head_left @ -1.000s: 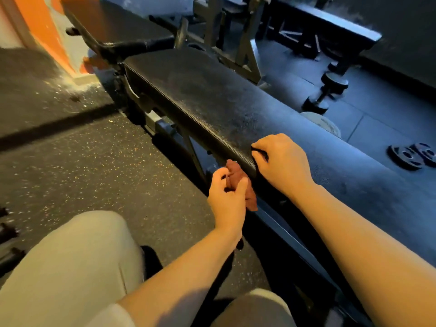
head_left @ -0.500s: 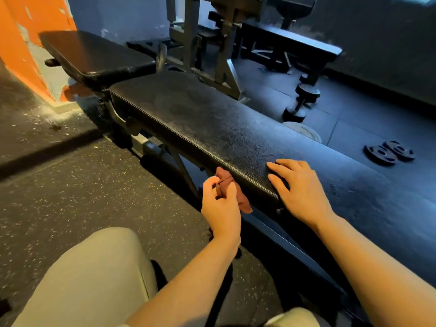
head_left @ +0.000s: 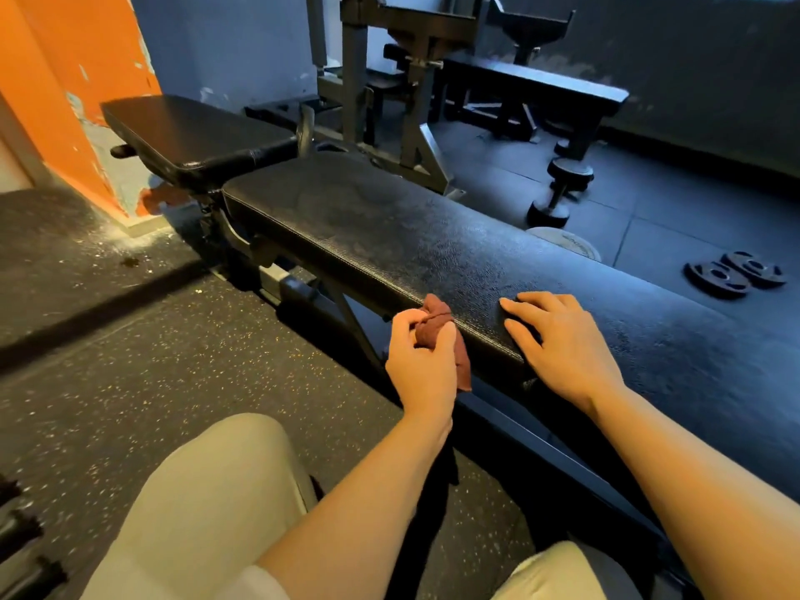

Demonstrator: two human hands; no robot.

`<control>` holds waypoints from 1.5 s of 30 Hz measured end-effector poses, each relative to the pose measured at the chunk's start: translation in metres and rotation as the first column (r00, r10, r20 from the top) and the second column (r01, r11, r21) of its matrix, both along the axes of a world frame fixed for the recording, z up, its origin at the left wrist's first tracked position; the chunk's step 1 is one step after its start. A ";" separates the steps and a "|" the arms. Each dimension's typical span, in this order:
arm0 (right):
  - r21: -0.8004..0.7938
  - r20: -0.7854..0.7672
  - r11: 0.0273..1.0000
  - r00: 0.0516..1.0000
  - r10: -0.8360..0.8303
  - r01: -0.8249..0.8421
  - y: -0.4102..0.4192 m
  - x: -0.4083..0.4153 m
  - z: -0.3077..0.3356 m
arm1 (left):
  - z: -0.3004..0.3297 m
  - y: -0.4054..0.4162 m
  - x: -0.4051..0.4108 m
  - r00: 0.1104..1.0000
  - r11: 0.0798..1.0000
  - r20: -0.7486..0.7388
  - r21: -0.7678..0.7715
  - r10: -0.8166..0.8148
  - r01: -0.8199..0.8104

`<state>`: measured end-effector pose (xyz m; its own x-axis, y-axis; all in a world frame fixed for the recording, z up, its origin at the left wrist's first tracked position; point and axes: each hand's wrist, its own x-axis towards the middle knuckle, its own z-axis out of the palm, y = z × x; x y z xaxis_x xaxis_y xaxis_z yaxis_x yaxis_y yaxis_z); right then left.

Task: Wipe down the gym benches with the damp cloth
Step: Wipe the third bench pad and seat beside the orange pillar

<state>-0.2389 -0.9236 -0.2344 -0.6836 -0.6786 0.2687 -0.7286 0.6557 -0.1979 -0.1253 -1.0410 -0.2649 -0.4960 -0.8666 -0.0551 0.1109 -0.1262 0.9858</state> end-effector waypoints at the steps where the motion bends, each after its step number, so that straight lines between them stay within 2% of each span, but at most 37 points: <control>1: -0.001 -0.006 1.000 1.000 0.002 -0.002 0.000 0.000 0.000 | -0.001 0.009 -0.001 1.000 1.000 -0.002 -0.012 -0.025 0.025; 5: -0.010 -0.012 1.000 1.000 0.006 -0.006 0.000 -0.001 -0.001 | -0.009 0.029 0.009 0.988 0.988 -0.003 -0.007 -0.155 0.155; 6: -0.017 -0.010 1.000 1.000 0.010 -0.011 0.001 -0.001 -0.002 | -0.009 0.026 0.011 0.990 0.990 0.003 0.016 -0.141 0.141; 10: -0.025 -0.025 0.999 1.000 0.019 -0.019 0.001 -0.002 -0.002 | -0.003 -0.014 0.010 0.995 0.993 -0.025 0.079 0.092 -0.089; 13: -0.024 -0.041 0.999 0.999 0.021 -0.022 0.000 -0.002 -0.001 | 0.004 -0.019 0.003 0.994 0.993 0.000 0.042 0.109 -0.109; 15: -0.026 -0.048 1.000 0.999 0.014 -0.015 -0.001 -0.002 0.000 | 0.002 -0.003 0.003 0.997 0.998 0.042 0.020 0.062 -0.063; 20: -0.023 -0.046 1.000 0.999 0.004 -0.005 -0.001 -0.001 -0.001 | -0.008 0.014 0.019 0.973 0.970 0.004 0.079 -0.230 0.229; 22: -0.025 -0.048 1.000 0.999 0.010 -0.012 -0.001 -0.001 -0.001 | -0.005 0.002 0.023 0.983 0.978 -0.023 0.095 -0.182 0.183; 25: -0.025 -0.061 1.000 0.998 0.011 -0.013 -0.001 -0.002 -0.001 | -0.004 -0.024 0.018 1.000 0.997 -0.018 0.071 0.020 -0.019; 28: -0.032 -0.075 0.999 0.997 0.016 -0.018 -0.002 -0.003 -0.002 | -0.002 -0.022 0.005 0.998 0.998 0.035 0.007 0.059 -0.059; 30: -0.049 -0.088 0.999 0.996 0.012 -0.017 -0.002 -0.004 -0.003 | -0.006 -0.007 0.002 0.998 1.000 0.059 -0.006 0.023 -0.023; 34: -0.046 -0.089 0.999 0.996 0.011 -0.016 -0.003 -0.004 -0.004 | -0.018 0.011 0.011 0.973 0.974 0.078 -0.037 -0.219 0.222; 35: -0.048 -0.087 0.999 0.996 0.012 -0.017 -0.002 -0.004 -0.004 | -0.018 0.010 0.014 0.968 0.969 0.086 -0.044 -0.238 0.242; 36: -0.051 -0.082 0.999 0.997 0.013 -0.017 -0.002 -0.004 -0.005 | -0.017 0.008 0.016 0.973 0.974 0.083 -0.053 -0.217 0.222; 38: -0.050 -0.075 0.999 0.997 0.014 -0.018 -0.001 -0.004 -0.005 | -0.013 -0.003 0.016 0.996 0.998 0.064 -0.031 -0.059 0.061; 40: -0.045 -0.072 0.999 0.997 0.017 -0.021 -0.001 -0.005 -0.005 | -0.009 -0.018 0.015 0.997 0.993 -0.018 0.091 0.078 -0.076; 42: -0.034 -0.062 0.999 0.998 0.018 -0.020 -0.001 -0.005 -0.004 | -0.004 -0.023 0.010 0.984 0.968 -0.143 0.241 0.106 -0.069; 45: -0.033 -0.062 0.999 0.998 0.014 -0.016 -0.002 -0.005 -0.003 | 0.002 -0.007 0.000 0.987 0.962 -0.116 0.260 0.111 -0.077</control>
<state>-0.2443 -0.9251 -0.2374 -0.6547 -0.6785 0.3330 -0.7499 0.6382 -0.1741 -0.1257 -1.0476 -0.2628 -0.4301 -0.8754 -0.2205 0.2581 -0.3534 0.8992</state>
